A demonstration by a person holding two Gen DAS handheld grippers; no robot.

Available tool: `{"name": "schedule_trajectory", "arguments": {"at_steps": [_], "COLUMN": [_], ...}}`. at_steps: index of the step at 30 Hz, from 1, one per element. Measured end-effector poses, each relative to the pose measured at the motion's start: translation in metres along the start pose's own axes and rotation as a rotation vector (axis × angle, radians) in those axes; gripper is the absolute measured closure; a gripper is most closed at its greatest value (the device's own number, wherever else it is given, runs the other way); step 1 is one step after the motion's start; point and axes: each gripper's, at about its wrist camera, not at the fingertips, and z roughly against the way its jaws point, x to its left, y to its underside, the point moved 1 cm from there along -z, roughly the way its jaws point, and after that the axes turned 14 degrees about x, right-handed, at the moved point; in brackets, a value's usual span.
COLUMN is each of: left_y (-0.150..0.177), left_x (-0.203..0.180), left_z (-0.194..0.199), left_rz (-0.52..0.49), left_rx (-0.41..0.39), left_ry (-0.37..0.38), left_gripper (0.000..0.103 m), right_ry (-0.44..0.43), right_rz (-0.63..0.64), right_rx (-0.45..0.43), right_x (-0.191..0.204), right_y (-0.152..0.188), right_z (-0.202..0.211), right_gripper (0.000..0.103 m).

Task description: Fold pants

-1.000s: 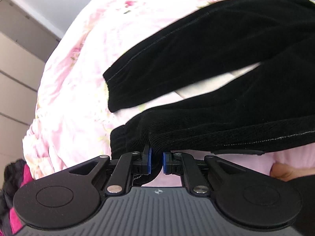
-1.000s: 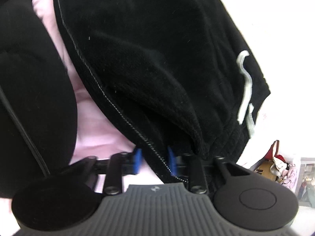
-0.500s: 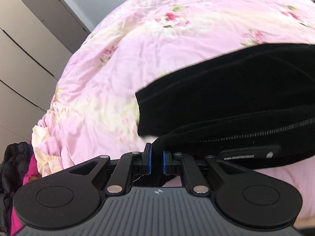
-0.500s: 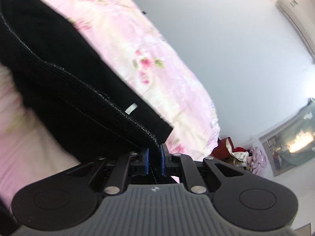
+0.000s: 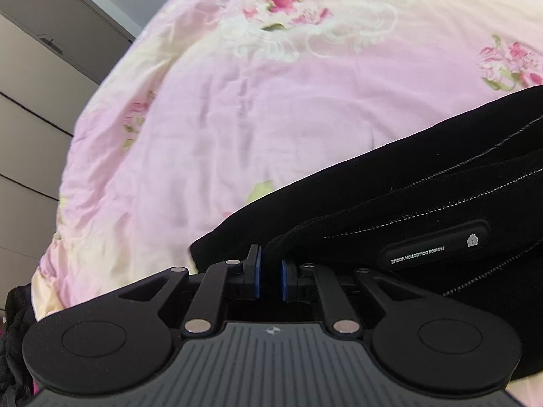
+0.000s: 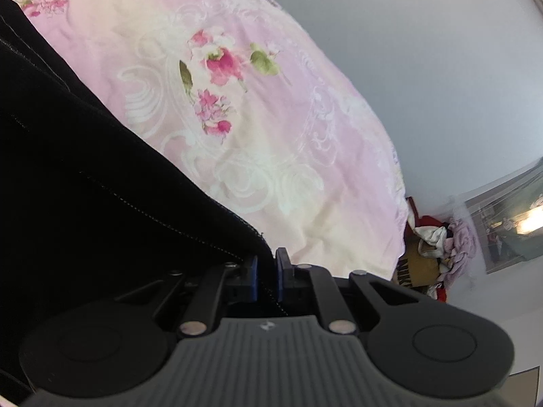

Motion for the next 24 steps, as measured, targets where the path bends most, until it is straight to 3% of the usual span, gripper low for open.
{"name": "schedule_trajectory", "arguments": {"at_steps": [4, 7, 9, 12, 14, 15, 16, 17, 20, 22, 24], "left_y": [-0.013, -0.008, -0.001, 0.012, 0.022, 0.026, 0.031, 0.036, 0.045, 0.052, 0.06], "left_x": [0.003, 0.018, 0.035, 0.053, 0.059, 0.063, 0.07, 0.077, 0.097, 0.1, 0.099], "left_z": [-0.025, -0.019, -0.007, 0.015, 0.028, 0.034, 0.04, 0.046, 0.05, 0.048, 0.042], "left_rz": [0.025, 0.03, 0.068, 0.078, 0.073, 0.096, 0.131, 0.161, 0.243, 0.235, 0.226], "left_rx": [0.026, 0.001, -0.02, -0.05, -0.08, -0.109, -0.138, -0.174, -0.169, -0.15, -0.143], "left_ry": [0.062, 0.118, 0.194, 0.283, 0.311, 0.31, 0.294, 0.284, 0.322, 0.358, 0.345], "left_gripper": [0.083, 0.08, 0.079, 0.076, 0.07, 0.05, 0.027, 0.022, 0.022, 0.022, 0.021], "right_ry": [-0.015, 0.025, 0.042, 0.063, 0.087, 0.093, 0.087, 0.071, -0.01, -0.081, -0.172], "right_rz": [-0.018, -0.022, -0.036, -0.069, -0.086, -0.097, -0.101, -0.104, -0.073, -0.043, -0.019], "right_rx": [0.026, 0.016, 0.0, -0.04, -0.08, -0.102, -0.121, -0.136, -0.174, -0.194, -0.21], "right_x": [0.005, 0.007, 0.004, 0.001, 0.003, 0.005, 0.008, 0.012, 0.032, 0.051, 0.073], "right_y": [-0.005, -0.005, -0.002, 0.003, 0.005, 0.006, 0.006, 0.005, -0.001, -0.008, -0.015], "right_z": [-0.02, -0.015, -0.006, 0.016, 0.034, 0.045, 0.054, 0.064, 0.088, 0.101, 0.112], "right_gripper": [0.091, 0.072, 0.055, 0.047, 0.042, 0.039, 0.039, 0.039, 0.039, 0.04, 0.046]}}
